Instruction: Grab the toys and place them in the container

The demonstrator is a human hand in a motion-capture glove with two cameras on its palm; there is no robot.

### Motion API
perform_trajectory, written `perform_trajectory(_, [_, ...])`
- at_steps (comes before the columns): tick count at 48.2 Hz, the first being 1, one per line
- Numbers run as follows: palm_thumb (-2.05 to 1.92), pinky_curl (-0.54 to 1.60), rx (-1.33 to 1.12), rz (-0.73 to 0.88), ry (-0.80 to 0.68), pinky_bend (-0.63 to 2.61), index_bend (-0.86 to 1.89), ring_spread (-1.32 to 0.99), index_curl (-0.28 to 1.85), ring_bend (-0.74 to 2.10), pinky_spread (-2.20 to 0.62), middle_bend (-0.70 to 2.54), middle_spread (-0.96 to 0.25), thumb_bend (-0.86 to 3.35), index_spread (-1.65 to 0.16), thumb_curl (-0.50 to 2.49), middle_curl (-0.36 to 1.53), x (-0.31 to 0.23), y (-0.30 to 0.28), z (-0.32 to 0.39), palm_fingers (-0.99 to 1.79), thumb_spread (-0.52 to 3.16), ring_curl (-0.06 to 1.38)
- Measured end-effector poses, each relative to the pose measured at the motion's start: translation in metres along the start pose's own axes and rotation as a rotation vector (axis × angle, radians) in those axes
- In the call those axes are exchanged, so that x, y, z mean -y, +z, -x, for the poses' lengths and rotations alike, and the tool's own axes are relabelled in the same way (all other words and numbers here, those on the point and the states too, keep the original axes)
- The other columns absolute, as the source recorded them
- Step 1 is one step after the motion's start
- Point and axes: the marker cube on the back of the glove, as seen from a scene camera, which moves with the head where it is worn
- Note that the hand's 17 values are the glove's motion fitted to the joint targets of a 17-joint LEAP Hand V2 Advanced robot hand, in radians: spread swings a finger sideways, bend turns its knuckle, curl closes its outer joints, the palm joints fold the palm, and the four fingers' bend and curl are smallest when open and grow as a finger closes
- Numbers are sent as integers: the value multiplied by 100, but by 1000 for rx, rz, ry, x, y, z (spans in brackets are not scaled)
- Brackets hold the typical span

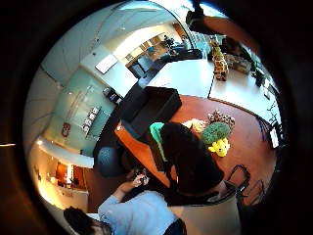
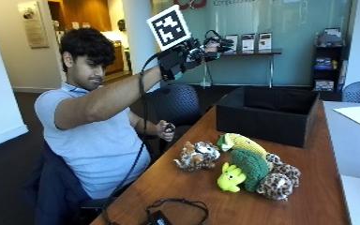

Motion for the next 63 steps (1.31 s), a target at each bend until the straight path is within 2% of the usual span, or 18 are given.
perform_trajectory(7, [-9, 17, 35, 4, 28, 55, 29, -9, 11, 17, 5, 16, -5, -6, -24, 1, 5, -1, 2, 2, 10, 87, 3])
perform_trajectory(15, [-10, 22, 93, 45, 15, 61, 29, -12, 17, 18, 6, 16, -6, -6, -31, 4, 10, -13, 21, 9, 3, 115, 6])
perform_trajectory(25, [-8, 26, 104, 179, -43, 69, 26, -10, 21, 18, 7, 15, -5, -5, -34, 8, 14, -52, 98, 27, -6, 126, 9])
perform_trajectory(35, [-8, 29, 167, 398, -39, 72, 24, -9, 25, 17, 7, 15, -4, -5, -35, 11, 16, -95, 195, 44, -8, 130, 12])
perform_trajectory(43, [-6, 30, 105, 501, -82, 73, 22, -9, 28, 18, 7, 15, -3, -4, -35, 13, 18, -127, 250, 61, -8, 133, 13])
perform_trajectory(47, [-5, 30, 28, 499, -119, 74, 13, -10, 26, 25, 4, 24, -3, -3, -35, 14, 22, -137, 272, 71, 5, 135, 16])
perform_trajectory(50, [-4, 31, -41, 418, -147, 78, 8, -12, 22, 36, -2, 29, -4, -2, -35, 15, 23, -140, 286, 80, 20, 138, 17])
perform_trajectory(54, [-1, 33, -39, 322, -175, 96, 2, -19, 14, 70, -21, 31, -7, 0, -35, 16, 25, -141, 293, 88, 64, 145, 24])
perform_trajectory(63, [17, 45, 39, 197, -198, 109, 11, -28, 13, 110, -33, 39, -9, 11, -34, 22, 31, -137, 299, 93, 79, 161, 44])
